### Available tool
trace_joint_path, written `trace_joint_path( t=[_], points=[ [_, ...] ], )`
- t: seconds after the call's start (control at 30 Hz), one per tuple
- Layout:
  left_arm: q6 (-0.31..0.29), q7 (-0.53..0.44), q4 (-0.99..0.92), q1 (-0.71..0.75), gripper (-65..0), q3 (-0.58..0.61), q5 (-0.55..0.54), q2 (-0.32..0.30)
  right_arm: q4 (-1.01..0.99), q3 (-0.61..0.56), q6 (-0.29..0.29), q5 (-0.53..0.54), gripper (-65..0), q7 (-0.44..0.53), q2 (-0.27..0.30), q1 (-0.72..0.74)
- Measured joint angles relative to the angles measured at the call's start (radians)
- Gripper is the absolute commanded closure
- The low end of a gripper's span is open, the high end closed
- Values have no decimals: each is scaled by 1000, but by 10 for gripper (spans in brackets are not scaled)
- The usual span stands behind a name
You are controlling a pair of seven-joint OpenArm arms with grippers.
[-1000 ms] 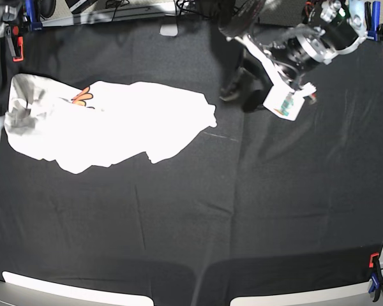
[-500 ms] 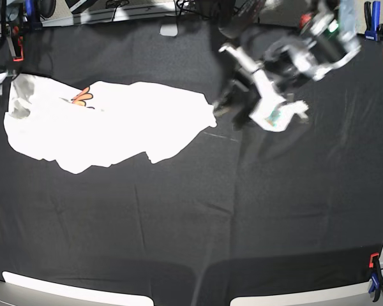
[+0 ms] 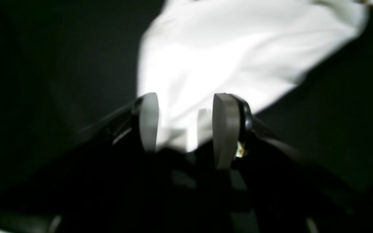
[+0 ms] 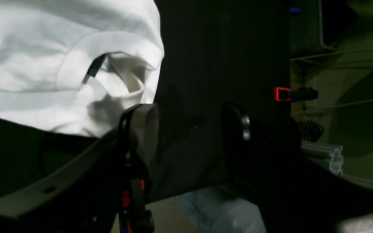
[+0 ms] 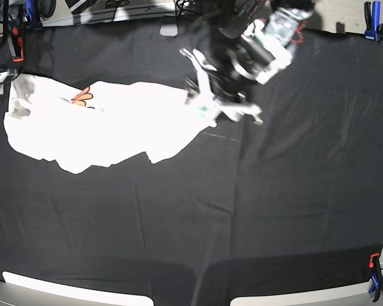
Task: Layout the t-shirt on the table in an organized manner, then fold the t-shirt properly
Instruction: 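Grasp the shirt edge with the left gripper near the shirt's middle, then regrasp the shirt with the right gripper at its spread-out end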
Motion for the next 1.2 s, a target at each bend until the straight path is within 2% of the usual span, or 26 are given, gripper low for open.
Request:
trace_joint_path(
  t=[0.13,0.3,0.37,0.43,0.5,0.67,0.7,0.73,0.8,0.87,0.9,0.97,1.0,1.13,1.2],
  points=[
    [3,48,-31,3,-252,-1,4,-6,0,0,0,0,-305,0,0,0],
    [37,17,-34,-20,-252,-1,3,-2,0,0,0,13,-305,0,0,0],
    [37,18,-60,-36,-252,0,3,-2,0,0,0,119,-305,-2,0,0],
    [38,23,-88,-48,-252,0,3,-3,0,0,1,275,-305,2,0,0],
    [40,29,-100,-55,-252,-1,3,-3,2,0,53,372,-305,23,0,3],
    [43,52,-100,-55,-252,0,31,-3,2,0,58,428,-305,26,3,5],
    [69,50,-100,-54,-252,0,48,-2,2,0,73,435,-305,27,3,5],
    [98,51,-100,-55,-252,0,64,-2,1,0,113,458,-305,26,3,5],
    [124,51,-100,-55,-251,-2,85,-3,2,0,169,548,-305,3,2,5],
    [123,52,-100,-55,-215,-2,62,-3,2,0,176,637,-305,-14,3,5],
    [122,52,-100,-55,-166,-1,39,-3,2,0,175,665,-305,-19,3,5],
    [122,51,-105,-55,-25,0,24,0,2,0,175,726,-305,-21,3,4],
    [122,50,-109,-55,0,0,26,0,2,0,175,756,-305,-25,3,5],
    [122,51,-111,-53,0,0,27,0,2,-1,175,904,-305,-80,2,5],
    [122,51,-111,-53,0,0,27,0,2,-18,175,919,-305,-95,3,5]
  ],
)
